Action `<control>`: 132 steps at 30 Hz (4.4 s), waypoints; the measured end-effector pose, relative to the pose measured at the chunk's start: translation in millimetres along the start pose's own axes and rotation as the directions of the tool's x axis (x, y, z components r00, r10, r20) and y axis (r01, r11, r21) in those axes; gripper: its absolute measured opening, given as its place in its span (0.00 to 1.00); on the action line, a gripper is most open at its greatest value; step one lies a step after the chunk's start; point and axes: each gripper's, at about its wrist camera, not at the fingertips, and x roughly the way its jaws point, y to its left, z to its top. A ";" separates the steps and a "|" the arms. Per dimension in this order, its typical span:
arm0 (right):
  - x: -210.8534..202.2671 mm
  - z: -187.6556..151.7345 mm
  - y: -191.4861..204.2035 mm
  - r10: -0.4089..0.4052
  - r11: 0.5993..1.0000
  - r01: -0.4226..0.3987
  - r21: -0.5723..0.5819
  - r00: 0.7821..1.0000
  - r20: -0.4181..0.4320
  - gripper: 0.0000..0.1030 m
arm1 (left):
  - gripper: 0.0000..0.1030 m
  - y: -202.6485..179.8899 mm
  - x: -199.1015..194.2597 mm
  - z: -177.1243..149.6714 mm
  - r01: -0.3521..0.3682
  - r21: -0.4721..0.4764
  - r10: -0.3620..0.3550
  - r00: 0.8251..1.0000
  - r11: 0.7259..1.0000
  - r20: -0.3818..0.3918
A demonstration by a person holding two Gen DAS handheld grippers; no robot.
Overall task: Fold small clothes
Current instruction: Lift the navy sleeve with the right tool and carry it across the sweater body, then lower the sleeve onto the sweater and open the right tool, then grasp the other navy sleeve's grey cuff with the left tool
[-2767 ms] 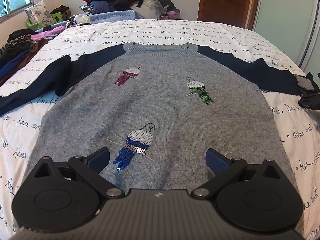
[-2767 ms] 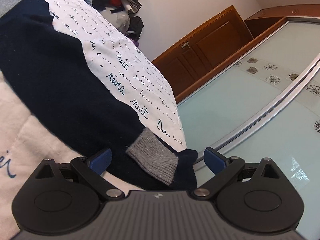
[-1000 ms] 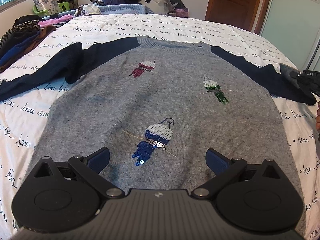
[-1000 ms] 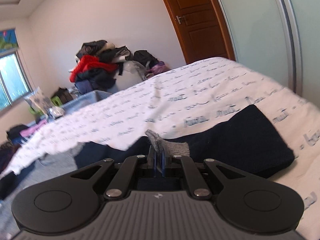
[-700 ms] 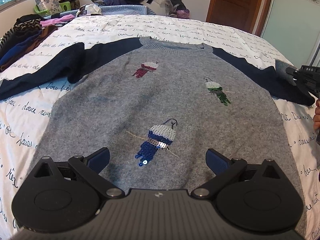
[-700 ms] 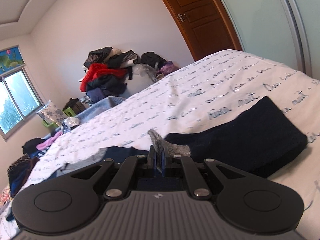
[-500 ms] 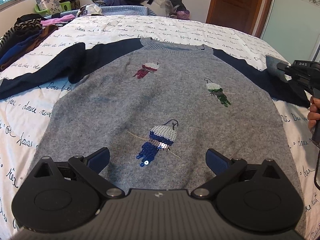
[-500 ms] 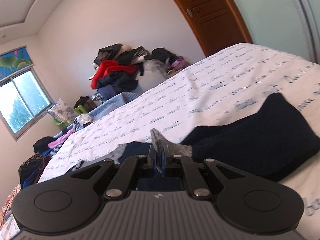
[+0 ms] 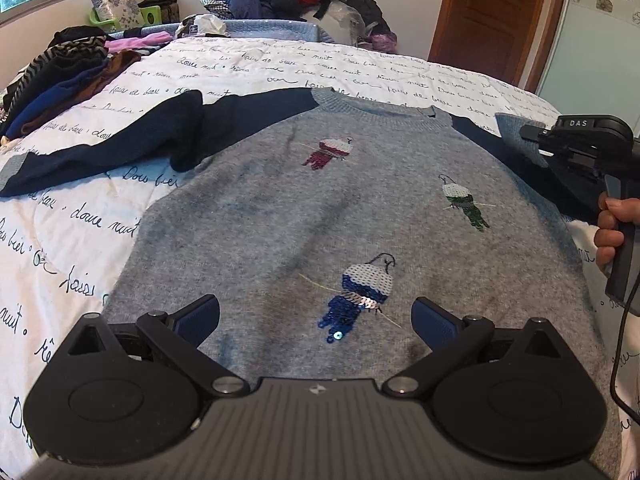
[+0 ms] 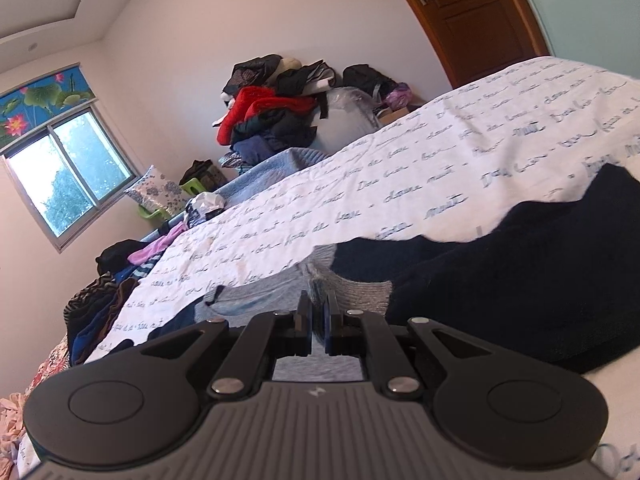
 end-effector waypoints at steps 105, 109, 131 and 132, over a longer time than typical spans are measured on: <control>88.6 -65.1 239.6 0.307 0.922 -0.357 -0.152 0.911 -0.275 0.78 | 0.98 365.5 7.9 70.2 -0.186 -0.621 0.247 0.969 0.762 0.012; 59.8 -76.1 221.1 0.284 0.930 -0.332 -0.156 0.922 -0.264 0.78 | 0.98 410.7 31.8 62.7 -0.034 -0.778 0.119 0.991 0.627 0.053; 19.4 -106.2 204.4 0.234 0.949 -0.281 -0.143 0.932 -0.277 0.78 | 0.44 446.7 78.5 51.3 0.268 -0.888 0.078 0.945 0.374 0.318; 18.4 -106.9 205.2 0.235 0.948 -0.284 -0.143 0.930 -0.282 0.78 | 0.38 447.6 79.2 49.2 0.268 -0.893 0.085 0.944 0.363 0.318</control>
